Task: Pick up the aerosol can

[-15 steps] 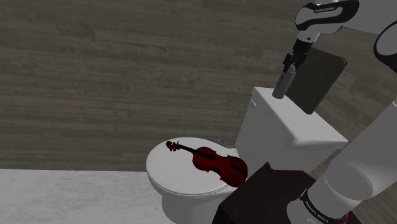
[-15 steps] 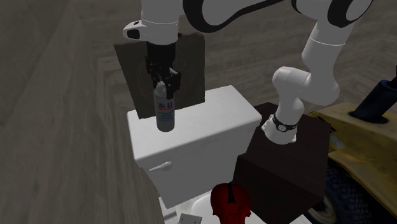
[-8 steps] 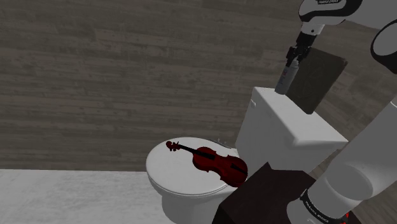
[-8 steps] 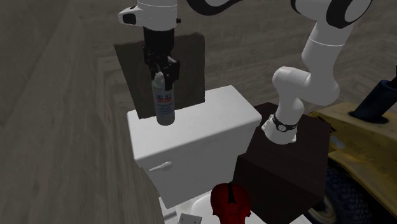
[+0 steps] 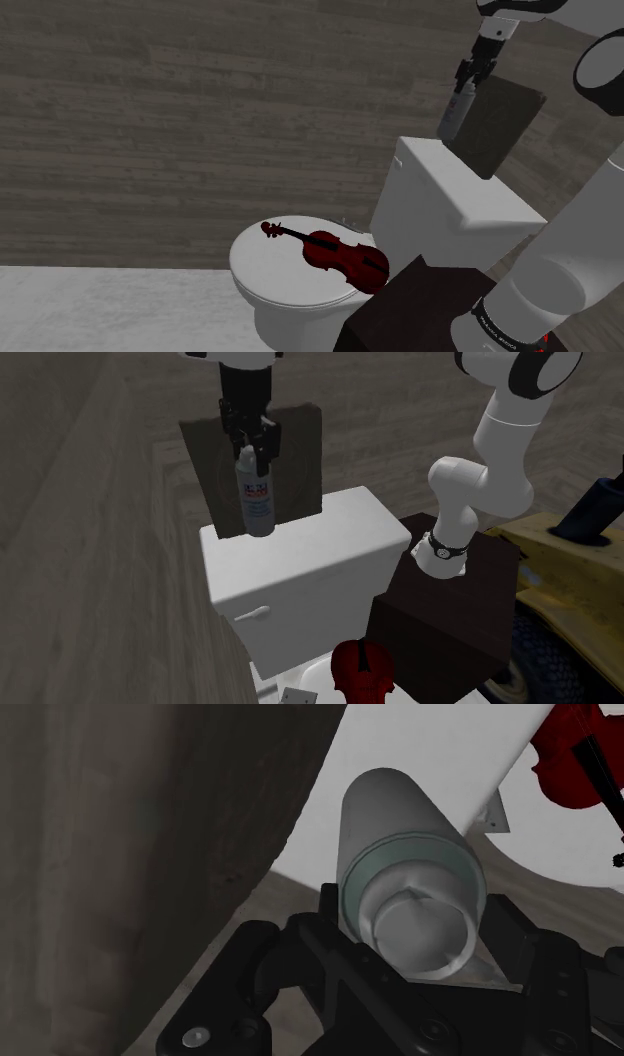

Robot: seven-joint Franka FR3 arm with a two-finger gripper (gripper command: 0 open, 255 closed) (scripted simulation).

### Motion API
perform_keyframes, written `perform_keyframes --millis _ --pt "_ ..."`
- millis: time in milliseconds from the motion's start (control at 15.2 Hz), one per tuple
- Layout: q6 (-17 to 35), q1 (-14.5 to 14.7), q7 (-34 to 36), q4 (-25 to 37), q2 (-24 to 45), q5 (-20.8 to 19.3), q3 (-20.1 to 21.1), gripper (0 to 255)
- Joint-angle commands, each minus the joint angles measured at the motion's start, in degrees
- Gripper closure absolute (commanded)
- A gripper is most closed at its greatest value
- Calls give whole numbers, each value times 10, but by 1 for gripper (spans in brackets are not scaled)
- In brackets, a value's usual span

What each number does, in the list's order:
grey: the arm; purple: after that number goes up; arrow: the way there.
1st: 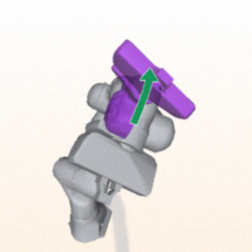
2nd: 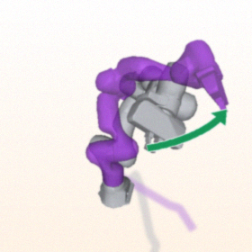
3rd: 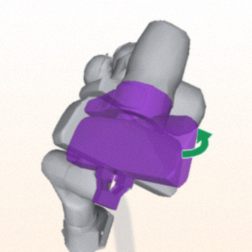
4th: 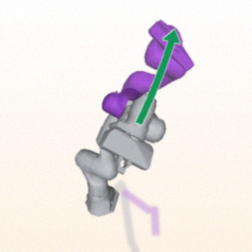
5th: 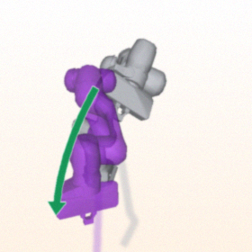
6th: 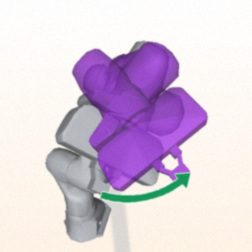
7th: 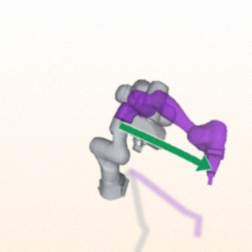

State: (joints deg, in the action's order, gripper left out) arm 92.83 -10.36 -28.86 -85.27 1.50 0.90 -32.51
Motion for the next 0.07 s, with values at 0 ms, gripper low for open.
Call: perform_keyframes --millis 0 --pt "-5 0 0 7 2 1 0 255"
